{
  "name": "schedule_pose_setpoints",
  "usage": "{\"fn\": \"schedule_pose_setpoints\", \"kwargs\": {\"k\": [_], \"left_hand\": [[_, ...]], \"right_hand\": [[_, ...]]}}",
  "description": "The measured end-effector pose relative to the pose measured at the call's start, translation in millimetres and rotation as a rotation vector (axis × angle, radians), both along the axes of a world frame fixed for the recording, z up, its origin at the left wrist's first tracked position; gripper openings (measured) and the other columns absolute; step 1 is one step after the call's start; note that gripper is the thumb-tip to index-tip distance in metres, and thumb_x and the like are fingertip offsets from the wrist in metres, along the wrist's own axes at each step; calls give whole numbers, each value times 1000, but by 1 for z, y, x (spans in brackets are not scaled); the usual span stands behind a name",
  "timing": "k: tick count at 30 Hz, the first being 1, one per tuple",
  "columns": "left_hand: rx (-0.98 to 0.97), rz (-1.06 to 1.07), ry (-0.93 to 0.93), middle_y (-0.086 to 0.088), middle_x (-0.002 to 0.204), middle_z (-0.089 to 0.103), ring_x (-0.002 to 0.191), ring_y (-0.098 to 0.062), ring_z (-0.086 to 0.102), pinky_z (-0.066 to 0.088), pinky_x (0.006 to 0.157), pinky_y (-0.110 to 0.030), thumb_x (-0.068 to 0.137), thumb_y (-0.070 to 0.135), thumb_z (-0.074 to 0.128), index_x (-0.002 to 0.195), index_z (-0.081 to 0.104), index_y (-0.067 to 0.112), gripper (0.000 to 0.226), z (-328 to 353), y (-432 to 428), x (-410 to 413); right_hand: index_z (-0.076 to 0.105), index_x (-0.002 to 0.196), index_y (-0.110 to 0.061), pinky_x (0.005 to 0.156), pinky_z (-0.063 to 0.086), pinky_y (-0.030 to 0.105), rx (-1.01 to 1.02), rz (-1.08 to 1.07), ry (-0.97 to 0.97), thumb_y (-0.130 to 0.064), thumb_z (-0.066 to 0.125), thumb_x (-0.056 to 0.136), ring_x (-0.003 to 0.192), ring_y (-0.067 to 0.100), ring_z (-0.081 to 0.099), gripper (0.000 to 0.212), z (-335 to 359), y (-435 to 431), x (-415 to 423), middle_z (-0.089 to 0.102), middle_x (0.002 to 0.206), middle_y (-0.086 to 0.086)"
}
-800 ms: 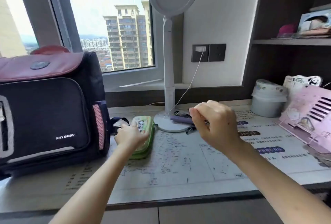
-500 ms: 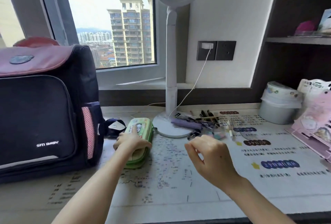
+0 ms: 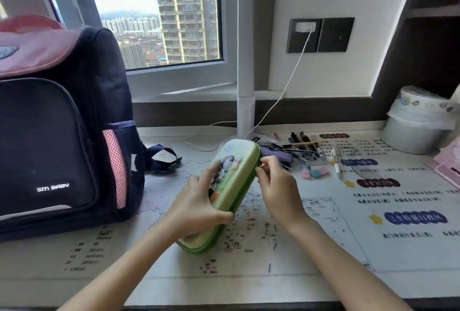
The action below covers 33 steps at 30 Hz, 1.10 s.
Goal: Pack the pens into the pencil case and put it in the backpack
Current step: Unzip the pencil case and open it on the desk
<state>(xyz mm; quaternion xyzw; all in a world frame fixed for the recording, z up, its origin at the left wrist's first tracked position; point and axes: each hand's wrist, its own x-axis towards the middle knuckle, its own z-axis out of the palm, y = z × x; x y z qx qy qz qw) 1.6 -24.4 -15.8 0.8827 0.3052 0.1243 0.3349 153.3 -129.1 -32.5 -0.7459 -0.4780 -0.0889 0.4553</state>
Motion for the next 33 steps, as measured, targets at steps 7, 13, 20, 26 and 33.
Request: {"fn": "schedule_pose_setpoints", "kwargs": {"k": [7, 13, 20, 26, 33], "left_hand": [[-631, -40, -306, 3, 134, 45, 116, -22, 52, 47, 85, -33, 37, 64, 78, 136, 9, 54, 121, 10, -15, 11], [-656, -59, -287, 5, 128, 48, 106, -16, 56, 46, 86, -33, 63, 67, 65, 138, 10, 48, 95, 58, -5, 39], [-412, -2, -176, -2, 111, 54, 81, -15, 63, 50, 51, -23, 69, 44, 71, 136, 20, 42, 84, 87, 7, 64], [-786, 308, -438, -9, 86, 59, 77, -25, 61, 54, 70, -44, 66, 50, 69, 109, 52, 16, 58, 94, 37, 55], [-1333, 481, -449, -17, 101, 59, 93, -35, 57, 50, 73, -55, 58, 52, 70, 106, 53, 5, 70, 59, 44, 32]], "right_hand": [[57, 109, -8, 62, 37, 8, 248, 103, -24, -3, 53, 91, 64, 2, 50, 19, 35, -17, -17, 62, 76, 2], [38, 102, -21, 65, 42, 7, 304, 334, 58, -7, 57, 89, 78, -1, 60, 27, 48, -26, -27, 61, 79, -11], [37, 94, -18, 60, 46, 9, 309, 203, -248, -16, 60, 84, 73, 6, 62, 25, 56, -24, -18, 67, 78, 5], [38, 82, -11, 46, 27, 25, 178, 205, -747, -11, 30, 98, 50, 18, 32, 18, 54, -44, -24, 43, 57, 6], [41, 82, -11, 45, 36, 25, 51, 147, -965, 1, 35, 91, 51, 18, 39, 17, 13, -88, -4, 51, 58, 5]]}}
